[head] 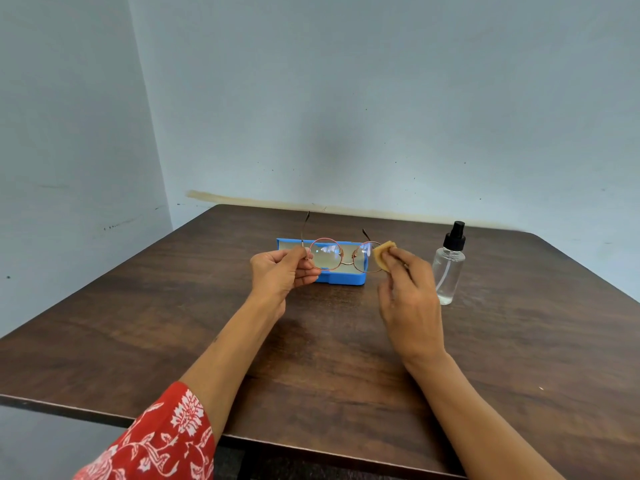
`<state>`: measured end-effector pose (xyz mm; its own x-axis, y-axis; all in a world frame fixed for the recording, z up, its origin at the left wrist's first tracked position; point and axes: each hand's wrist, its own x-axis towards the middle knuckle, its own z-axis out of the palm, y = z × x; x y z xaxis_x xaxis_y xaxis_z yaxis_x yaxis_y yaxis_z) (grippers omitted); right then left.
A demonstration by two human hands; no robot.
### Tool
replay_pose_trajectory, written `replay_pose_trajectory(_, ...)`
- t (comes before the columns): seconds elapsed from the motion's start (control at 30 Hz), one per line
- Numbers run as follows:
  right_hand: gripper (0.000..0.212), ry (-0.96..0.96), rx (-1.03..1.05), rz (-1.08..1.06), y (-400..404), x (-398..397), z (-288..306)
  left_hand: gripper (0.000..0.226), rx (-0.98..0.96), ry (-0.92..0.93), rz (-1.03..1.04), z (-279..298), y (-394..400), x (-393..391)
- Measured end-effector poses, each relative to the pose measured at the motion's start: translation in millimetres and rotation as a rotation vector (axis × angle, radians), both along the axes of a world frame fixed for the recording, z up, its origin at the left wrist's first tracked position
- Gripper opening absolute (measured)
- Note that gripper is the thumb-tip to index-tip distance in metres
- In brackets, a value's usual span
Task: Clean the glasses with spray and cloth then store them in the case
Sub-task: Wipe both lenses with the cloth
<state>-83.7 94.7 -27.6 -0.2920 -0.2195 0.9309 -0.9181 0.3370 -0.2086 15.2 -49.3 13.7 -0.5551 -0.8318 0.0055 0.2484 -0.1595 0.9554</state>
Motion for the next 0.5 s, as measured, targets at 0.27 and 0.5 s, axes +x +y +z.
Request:
replay_pose_trajectory(0.27,0.032,0.135,0.185,0.093,-7.5,10.4,-2.7,0.012,-0.009,0.02,0.01,-2.1,-1.8,-0.4)
replay_pose_trajectory(0.5,0.029,0.041,0.037,0.004,2.3,0.5,0.0,0.012,-0.011,0.026,0.031,-2.2,-4.0,0.2)
